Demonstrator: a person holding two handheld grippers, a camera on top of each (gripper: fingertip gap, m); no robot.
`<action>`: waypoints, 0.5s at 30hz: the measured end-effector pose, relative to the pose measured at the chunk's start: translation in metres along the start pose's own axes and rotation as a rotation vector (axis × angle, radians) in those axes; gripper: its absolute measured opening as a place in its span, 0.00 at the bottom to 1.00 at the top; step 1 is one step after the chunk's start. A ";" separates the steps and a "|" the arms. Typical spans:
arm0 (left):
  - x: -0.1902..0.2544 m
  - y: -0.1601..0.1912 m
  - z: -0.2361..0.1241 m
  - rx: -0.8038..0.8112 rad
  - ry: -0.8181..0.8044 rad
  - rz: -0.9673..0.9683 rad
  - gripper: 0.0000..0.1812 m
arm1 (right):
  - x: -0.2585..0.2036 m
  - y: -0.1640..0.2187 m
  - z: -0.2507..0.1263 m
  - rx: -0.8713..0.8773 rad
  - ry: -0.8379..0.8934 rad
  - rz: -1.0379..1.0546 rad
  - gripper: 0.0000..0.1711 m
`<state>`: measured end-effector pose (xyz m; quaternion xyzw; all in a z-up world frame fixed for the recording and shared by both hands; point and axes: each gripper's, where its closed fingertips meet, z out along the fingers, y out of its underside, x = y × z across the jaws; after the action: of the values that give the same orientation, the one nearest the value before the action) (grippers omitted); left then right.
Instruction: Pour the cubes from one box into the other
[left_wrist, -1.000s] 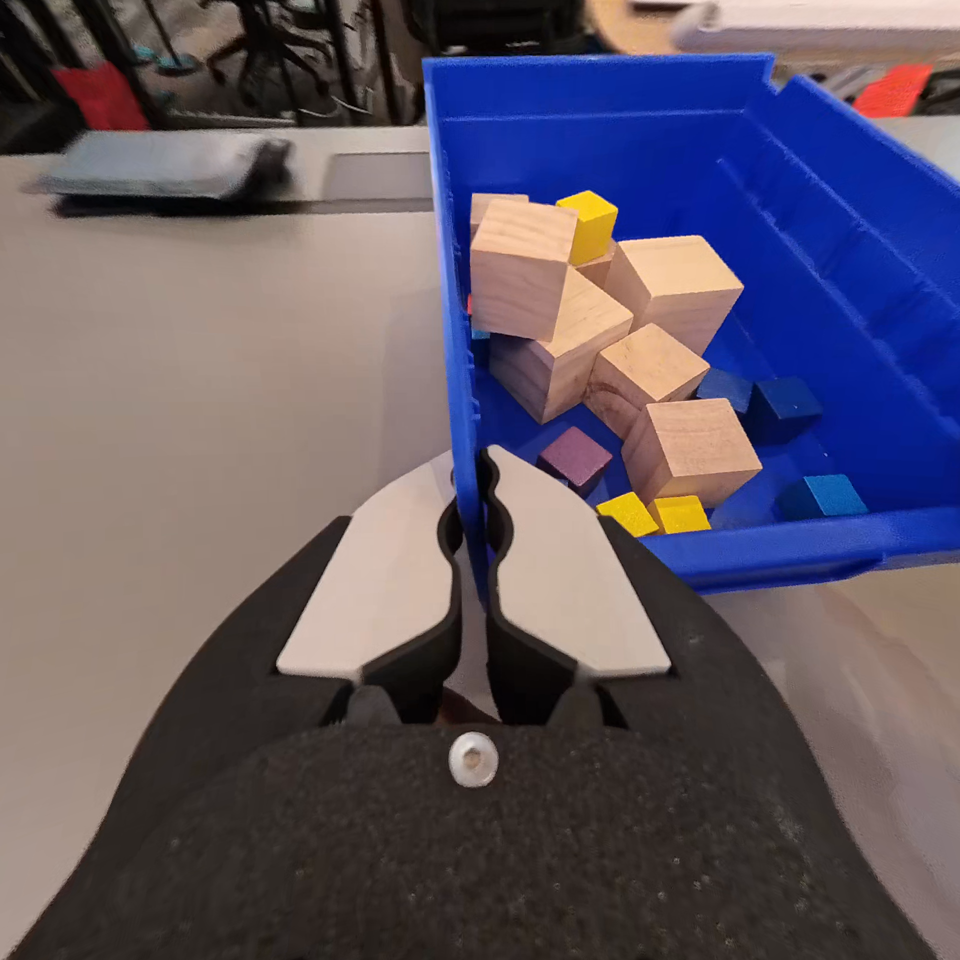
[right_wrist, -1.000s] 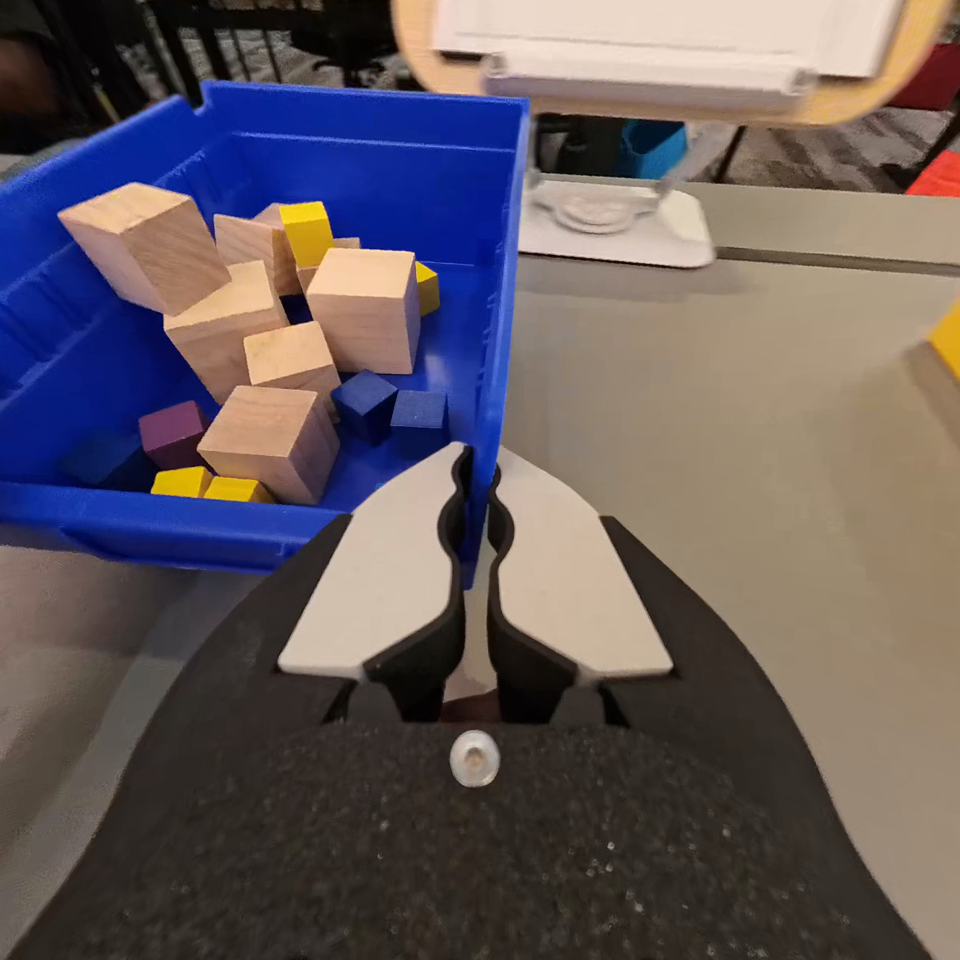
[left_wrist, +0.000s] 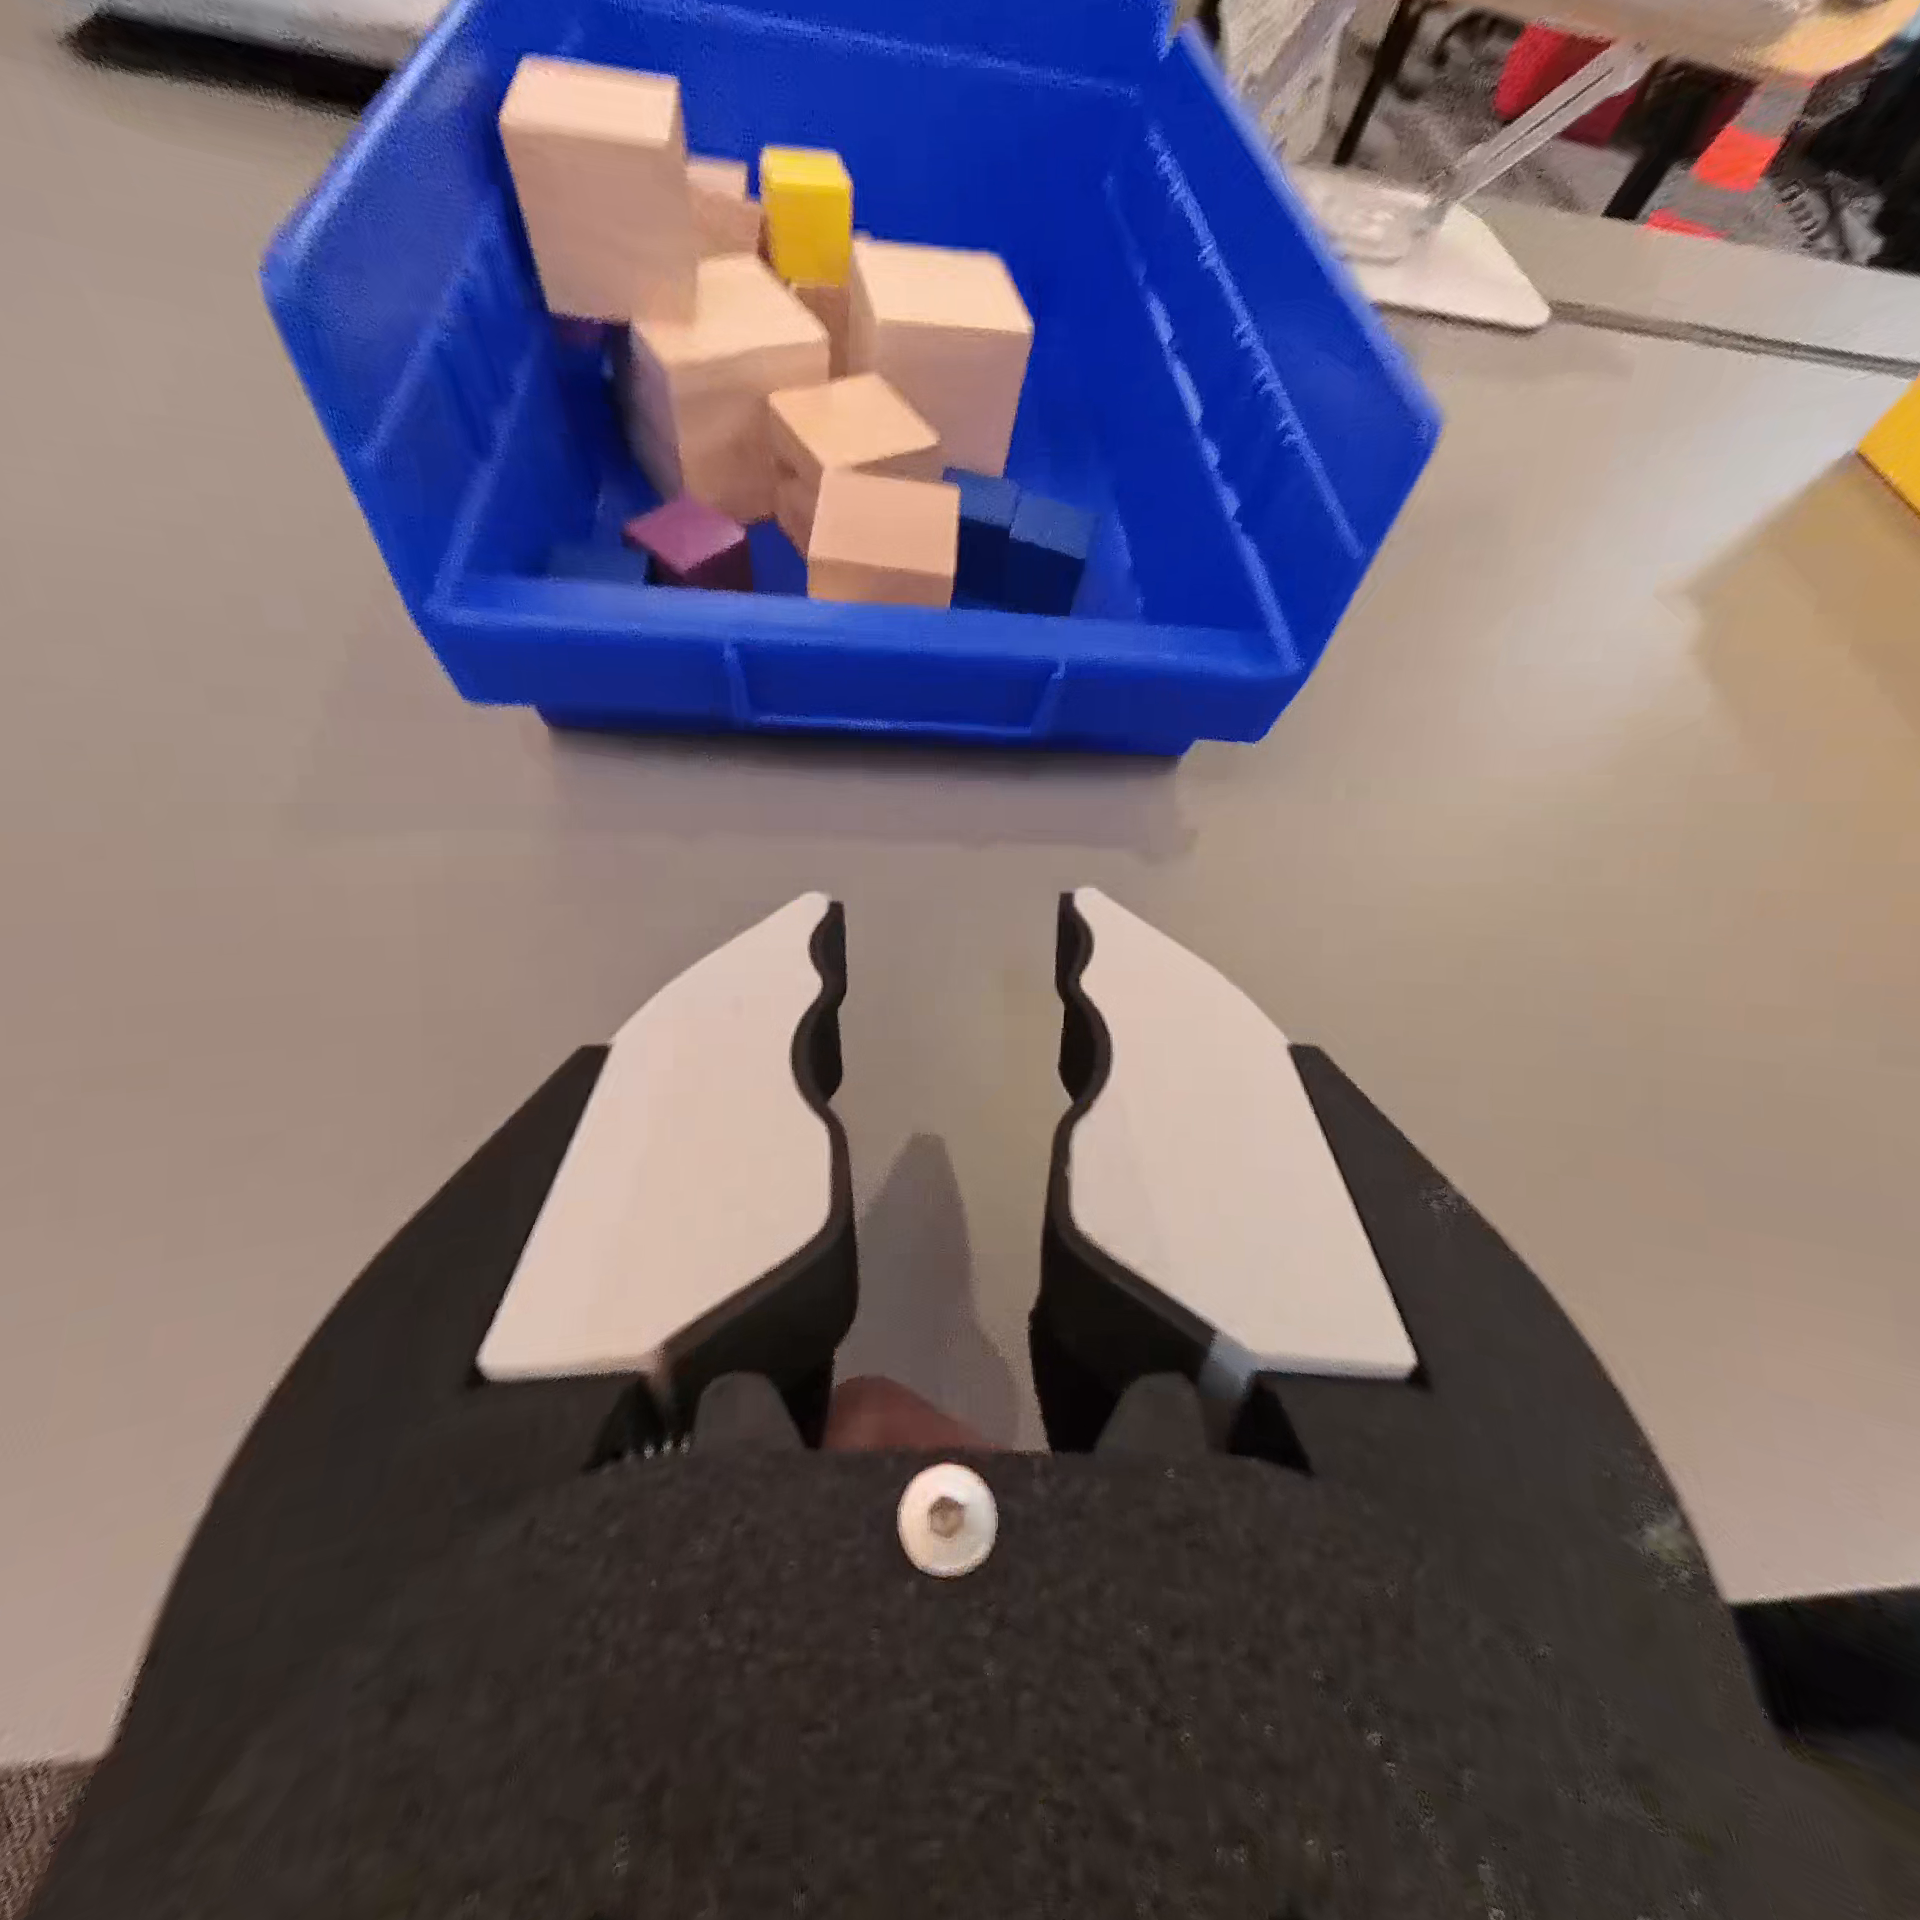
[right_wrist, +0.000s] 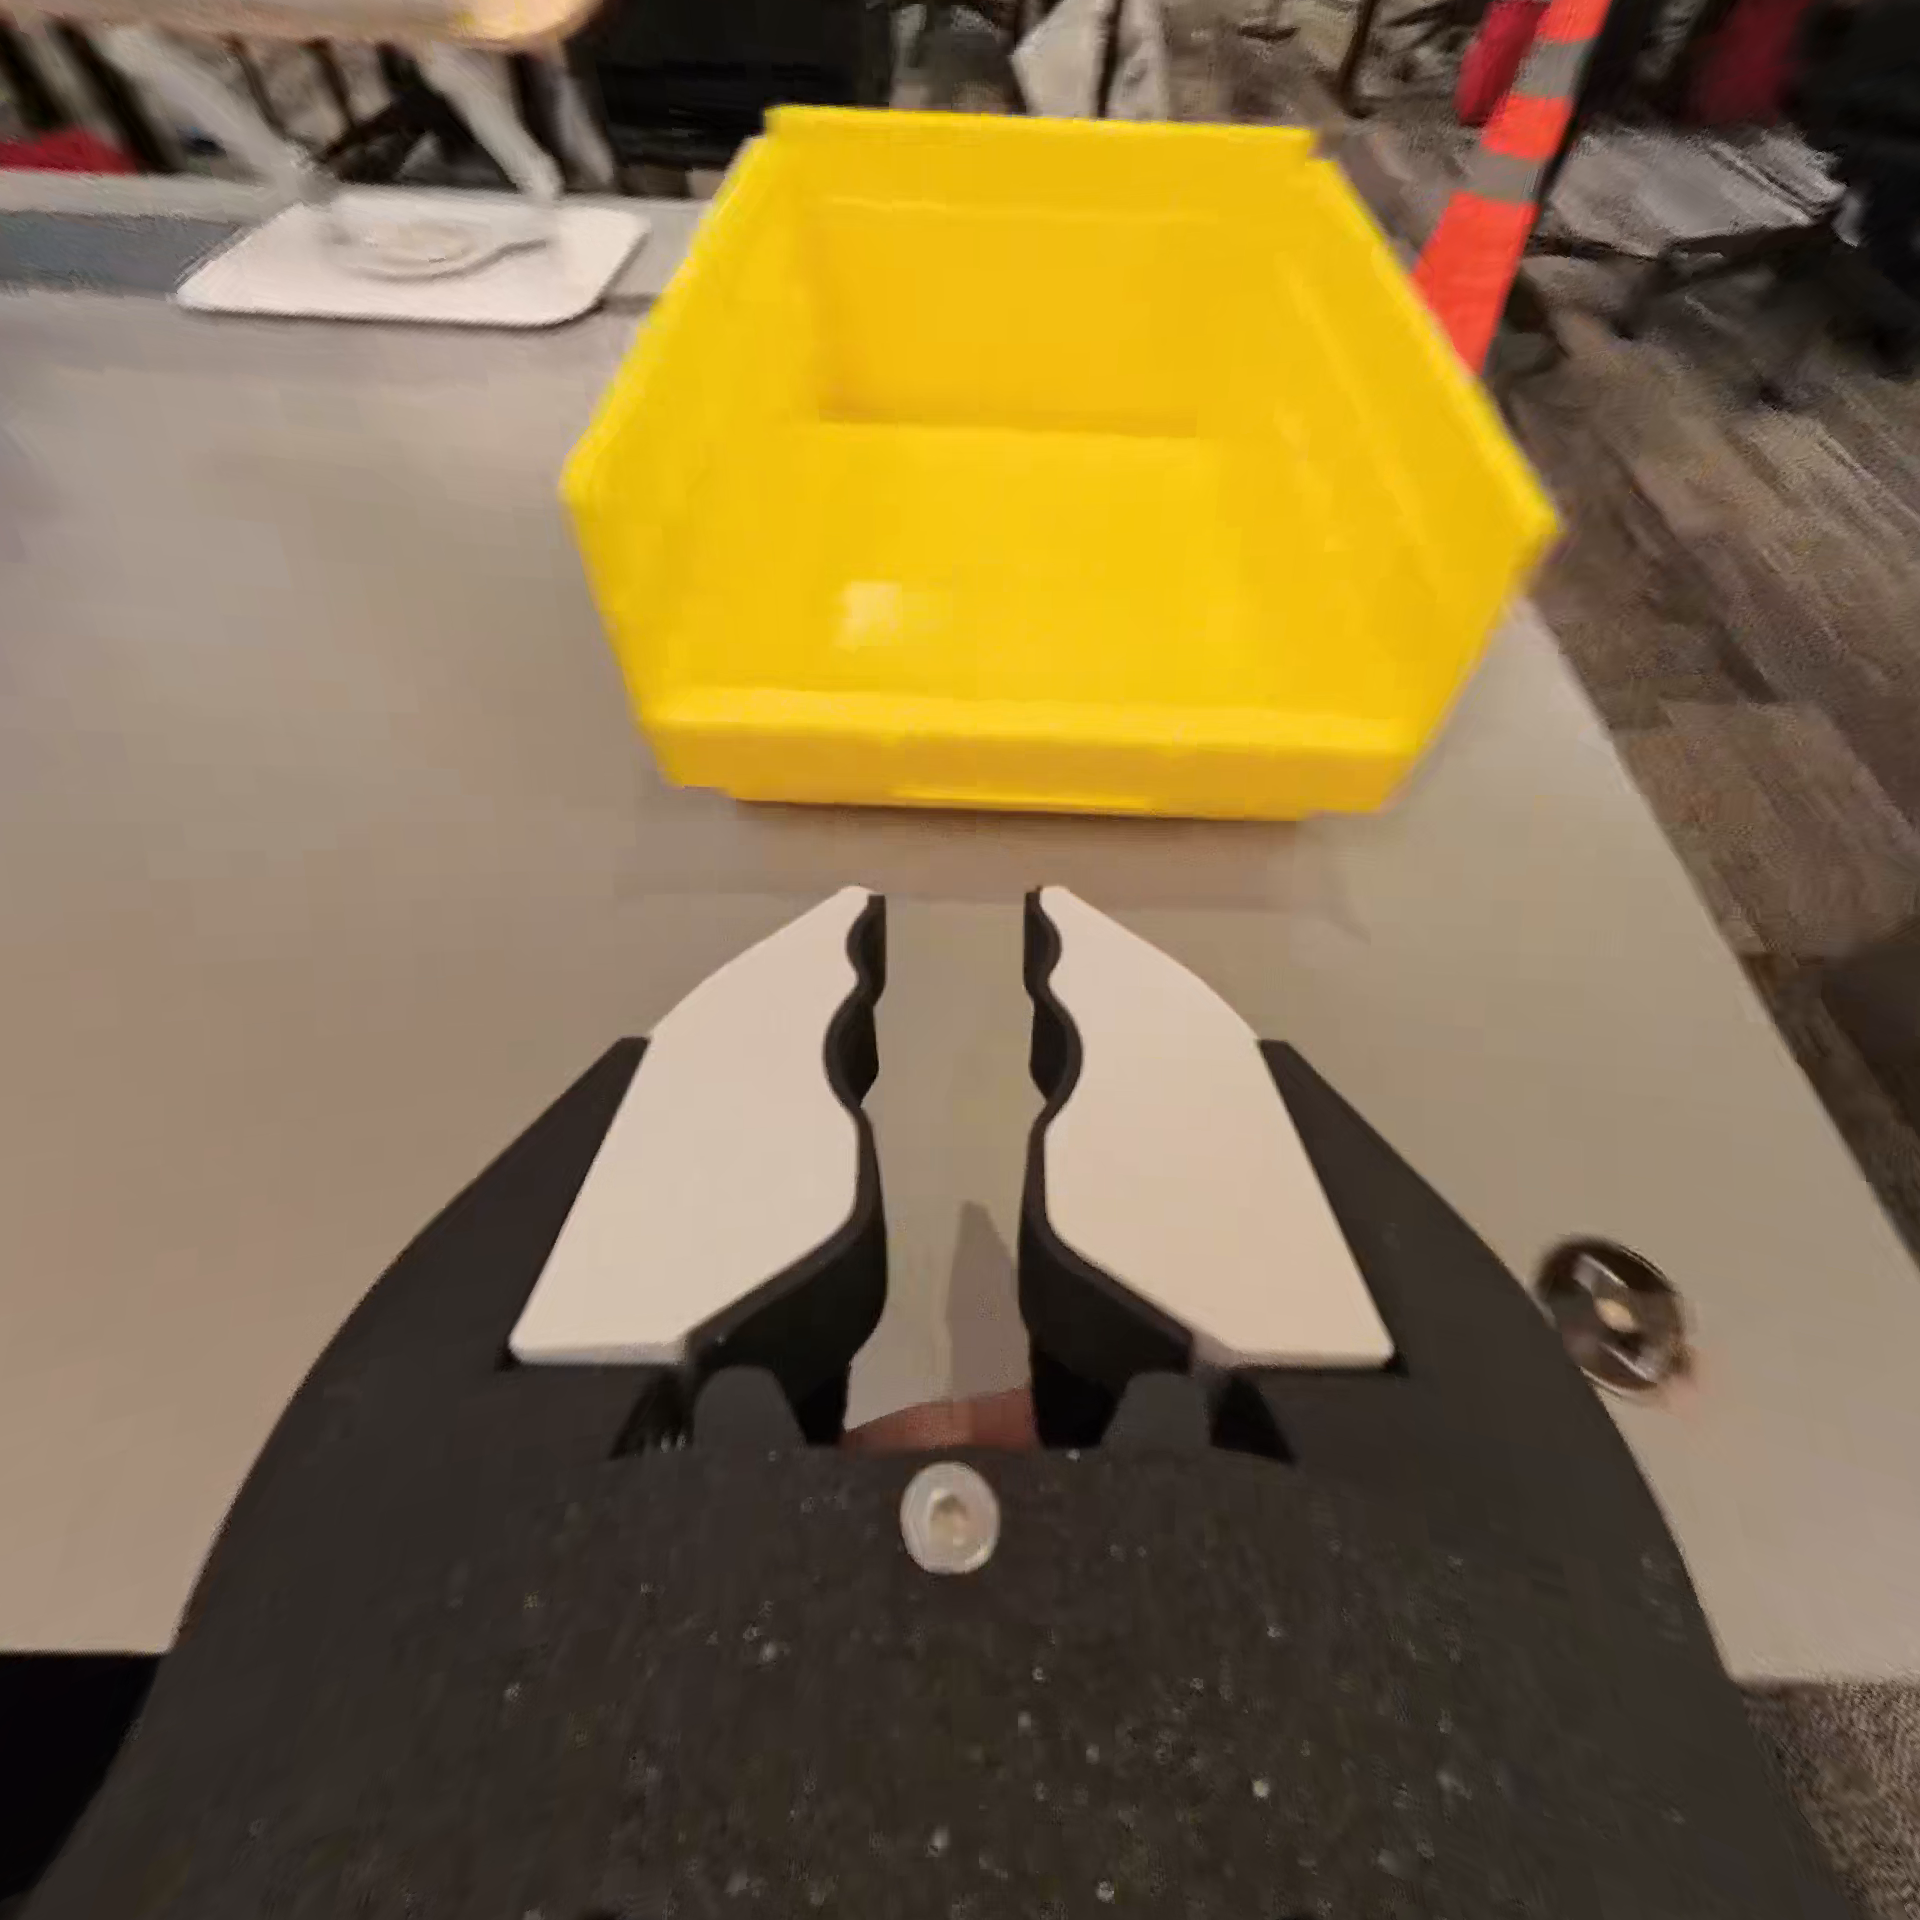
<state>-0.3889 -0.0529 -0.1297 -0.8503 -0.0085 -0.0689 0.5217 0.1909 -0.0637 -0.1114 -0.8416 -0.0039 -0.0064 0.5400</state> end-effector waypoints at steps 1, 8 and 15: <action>-0.002 -0.006 0.000 0.032 -0.018 0.027 0.21 | 0.014 0.001 -0.004 0.014 0.012 0.032 0.14; -0.010 0.002 0.007 0.001 -0.102 0.094 0.20 | 0.010 0.002 -0.002 0.010 -0.101 0.173 0.15; -0.012 0.001 0.004 0.001 -0.098 0.095 0.19 | -0.005 0.013 0.006 -0.033 -0.112 0.164 0.14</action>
<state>-0.4003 -0.0492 -0.1343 -0.8517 0.0064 -0.0021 0.5240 0.1857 -0.0637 -0.1260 -0.8470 0.0347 0.0850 0.5236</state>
